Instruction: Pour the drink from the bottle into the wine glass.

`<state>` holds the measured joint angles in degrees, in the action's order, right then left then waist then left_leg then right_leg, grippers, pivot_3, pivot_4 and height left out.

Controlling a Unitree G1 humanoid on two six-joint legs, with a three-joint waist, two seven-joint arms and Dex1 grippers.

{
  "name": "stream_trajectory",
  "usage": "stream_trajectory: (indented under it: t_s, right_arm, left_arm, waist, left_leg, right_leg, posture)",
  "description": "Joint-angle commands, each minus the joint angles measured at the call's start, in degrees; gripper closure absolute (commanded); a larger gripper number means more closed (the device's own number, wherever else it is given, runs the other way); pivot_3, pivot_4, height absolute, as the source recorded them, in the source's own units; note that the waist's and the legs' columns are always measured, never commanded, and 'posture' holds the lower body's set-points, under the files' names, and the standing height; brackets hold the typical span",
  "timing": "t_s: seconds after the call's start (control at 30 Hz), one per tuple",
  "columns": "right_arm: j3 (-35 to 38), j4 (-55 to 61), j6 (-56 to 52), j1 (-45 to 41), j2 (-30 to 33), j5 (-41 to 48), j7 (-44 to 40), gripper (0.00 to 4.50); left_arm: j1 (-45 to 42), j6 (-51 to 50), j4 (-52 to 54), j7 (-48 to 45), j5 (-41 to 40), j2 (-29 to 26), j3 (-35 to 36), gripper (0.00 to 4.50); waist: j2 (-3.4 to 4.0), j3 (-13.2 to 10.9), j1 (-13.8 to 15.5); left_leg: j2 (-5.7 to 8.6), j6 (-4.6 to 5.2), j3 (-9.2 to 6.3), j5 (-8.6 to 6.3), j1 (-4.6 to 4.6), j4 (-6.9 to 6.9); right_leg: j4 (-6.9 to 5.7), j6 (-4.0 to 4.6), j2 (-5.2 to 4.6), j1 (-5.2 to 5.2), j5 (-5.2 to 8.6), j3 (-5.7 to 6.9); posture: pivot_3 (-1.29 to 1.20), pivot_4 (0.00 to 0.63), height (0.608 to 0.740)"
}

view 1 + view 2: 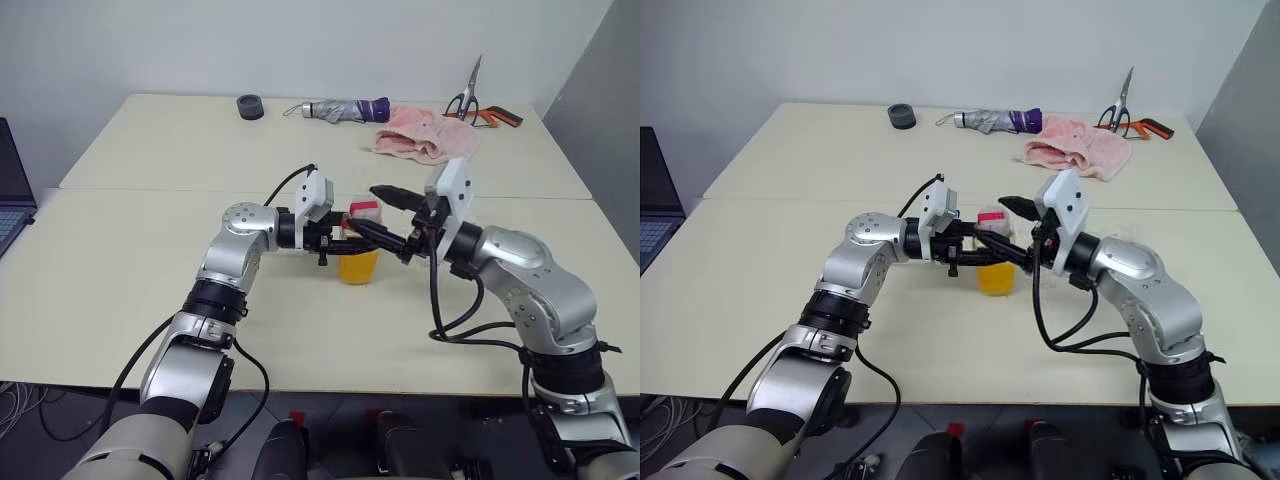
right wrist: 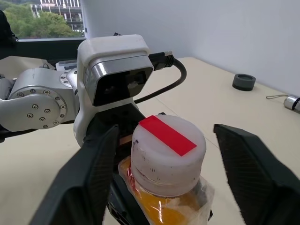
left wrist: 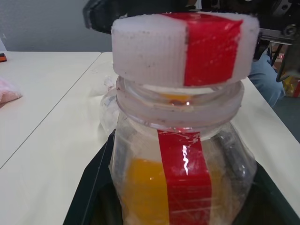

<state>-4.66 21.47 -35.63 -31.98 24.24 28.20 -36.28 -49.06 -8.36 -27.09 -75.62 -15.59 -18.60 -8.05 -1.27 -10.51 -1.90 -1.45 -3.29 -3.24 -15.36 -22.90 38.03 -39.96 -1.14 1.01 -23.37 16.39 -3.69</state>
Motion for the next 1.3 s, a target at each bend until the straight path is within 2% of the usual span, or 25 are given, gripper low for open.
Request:
stream_trajectory:
  t_s: [0.03,0.07,0.2,0.37,0.57,0.73,0.87,1.0,1.13,1.3]
  right_arm:
    - [0.23,0.69,1.32,-1.49,-0.33,0.09,-0.65,2.48]
    - [0.15,0.64,1.38,-1.57,-0.35,0.08,-0.76,2.72]
    - [-0.41,0.69,2.63,-1.66,-0.02,-0.89,-1.39,2.72]
    - [-1.98,0.98,9.70,-1.27,1.20,-6.76,-1.91,2.74]
    - [3.67,2.31,5.41,0.87,-2.31,0.98,0.15,2.78]
    - [9.95,3.60,2.27,3.07,-0.48,4.75,2.49,2.78]
    - [16.56,5.57,0.71,9.91,3.89,4.55,4.45,2.78]
    - [20.53,3.20,5.46,20.69,7.21,-1.31,5.72,2.78]
    - [21.81,-2.68,12.08,27.82,6.97,-7.84,8.64,2.78]
    - [19.98,-9.67,17.62,31.69,5.65,-12.90,10.40,2.78]
  left_arm:
    - [-1.02,0.93,3.16,0.08,-0.98,0.10,0.70,2.68]
    - [-1.00,0.97,3.14,0.10,-0.97,0.10,0.69,2.68]
    - [-0.95,1.00,3.17,0.17,-0.97,0.08,0.68,2.68]
    - [-0.84,0.96,3.27,0.22,-0.94,0.03,0.70,2.68]
    - [-0.61,0.81,3.55,0.28,-1.00,0.06,0.72,2.68]
    - [-0.32,0.58,4.02,0.45,-1.07,-0.01,0.79,2.68]
    - [-0.05,0.43,4.26,0.65,-1.12,-0.38,1.10,2.68]
    - [0.34,0.10,4.63,0.98,-1.36,-0.89,1.45,2.68]
    - [0.87,-0.35,5.26,1.27,-1.72,-1.69,1.90,2.68]
    - [0.98,-0.63,5.42,1.69,-1.84,-2.64,2.59,2.68]
  waist:
    - [0.00,0.00,0.00]
    - [0.00,0.00,0.00]
    - [0.00,0.00,0.00]
    - [0.00,0.00,-0.01]
    - [0.00,0.00,0.02]
    - [0.00,0.00,0.05]
    - [0.00,0.00,0.17]
    - [0.00,0.00,0.20]
    - [0.00,0.00,0.01]
    - [0.01,0.00,-0.35]
  left_leg:
    - [0.00,0.00,0.00,0.00,0.00,0.00]
    - [0.00,0.00,-0.01,0.00,0.00,0.00]
    - [0.00,0.00,0.00,0.00,0.00,0.00]
    - [0.00,0.00,-0.01,0.00,0.00,0.00]
    - [-0.01,0.00,-0.01,0.00,-0.01,0.00]
    - [0.00,0.00,0.00,0.00,-0.01,0.01]
    - [0.02,0.00,0.00,0.00,-0.03,0.00]
    - [0.07,0.01,0.02,0.00,-0.02,-0.02]
    - [0.06,0.01,0.04,0.00,0.02,-0.01]
    - [0.00,0.00,0.16,0.00,0.12,-0.02]
  right_leg:
    - [0.00,0.00,0.00,0.00,0.00,0.01]
    - [0.00,0.00,0.00,0.00,0.00,0.01]
    - [0.00,0.00,0.00,0.00,0.00,0.00]
    - [0.00,0.00,0.00,0.00,0.00,0.02]
    - [0.00,0.00,0.00,0.00,0.00,0.01]
    - [-0.01,0.01,-0.05,0.00,0.00,0.00]
    - [0.01,0.00,-0.05,0.00,0.00,0.00]
    - [0.03,0.00,-0.06,0.02,0.00,-0.03]
    - [0.00,0.00,-0.03,0.02,0.00,-0.06]
    - [-0.05,-0.01,0.05,0.02,0.00,-0.18]
  posture:
    - [0.00,0.150,0.740]
    - [0.00,0.150,0.740]
    - [0.00,0.150,0.740]
    - [0.00,0.150,0.740]
    - [0.00,0.150,0.740]
    - [0.00,0.150,0.740]
    - [0.00,0.150,0.740]
    - [0.00,0.150,0.740]
    - [0.00,0.150,0.740]
    - [0.00,0.150,0.740]
